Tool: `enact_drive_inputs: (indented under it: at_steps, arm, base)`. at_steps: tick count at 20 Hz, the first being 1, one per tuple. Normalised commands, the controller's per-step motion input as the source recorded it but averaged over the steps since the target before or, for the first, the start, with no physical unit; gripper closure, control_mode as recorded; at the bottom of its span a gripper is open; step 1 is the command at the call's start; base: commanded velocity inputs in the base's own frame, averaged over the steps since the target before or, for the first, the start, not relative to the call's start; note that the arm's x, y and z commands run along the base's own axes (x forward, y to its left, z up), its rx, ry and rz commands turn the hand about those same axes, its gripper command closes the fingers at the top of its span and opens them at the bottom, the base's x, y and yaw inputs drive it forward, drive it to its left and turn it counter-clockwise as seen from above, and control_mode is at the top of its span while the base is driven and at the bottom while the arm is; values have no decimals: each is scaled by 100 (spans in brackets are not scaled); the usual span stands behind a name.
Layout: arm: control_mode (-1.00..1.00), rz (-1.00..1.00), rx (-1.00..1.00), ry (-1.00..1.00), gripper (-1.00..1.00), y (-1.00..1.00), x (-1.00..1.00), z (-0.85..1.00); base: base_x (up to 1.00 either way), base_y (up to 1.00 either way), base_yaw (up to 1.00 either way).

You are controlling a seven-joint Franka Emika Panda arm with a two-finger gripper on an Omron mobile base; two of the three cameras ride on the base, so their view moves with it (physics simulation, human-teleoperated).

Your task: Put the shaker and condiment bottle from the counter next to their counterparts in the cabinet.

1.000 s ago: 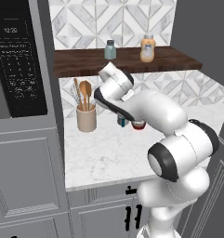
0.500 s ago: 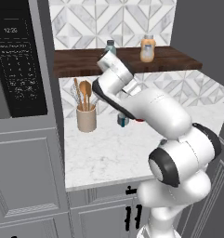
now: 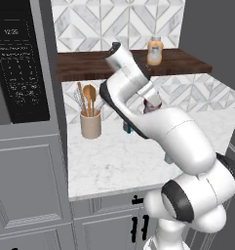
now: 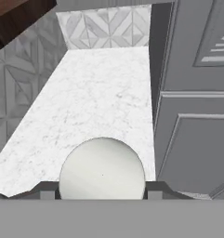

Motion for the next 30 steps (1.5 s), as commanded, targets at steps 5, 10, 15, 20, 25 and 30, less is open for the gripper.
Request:
enact_drive_inputs:
  at_steps: [5, 10, 15, 20, 25, 30]
  arm:
    - [-100, 9, 0, -4, 100, -1, 0, 72]
    - [-100, 7, 0, 0, 100, 0, 6, 67]
    - [-100, 10, 0, 8, 100, -1, 27, 50]
    - [-100, 19, 1, 10, 100, 0, 38, 45]
    - [-100, 24, 0, 1, 100, 0, 44, 31]
    - [-100, 20, 0, 0, 100, 0, 41, 22]
  base:
    - [0, 0, 0]
    - [0, 0, 0]
    - [0, 0, 0]
    - [0, 0, 0]
    - [0, 0, 0]
    - [0, 0, 0]
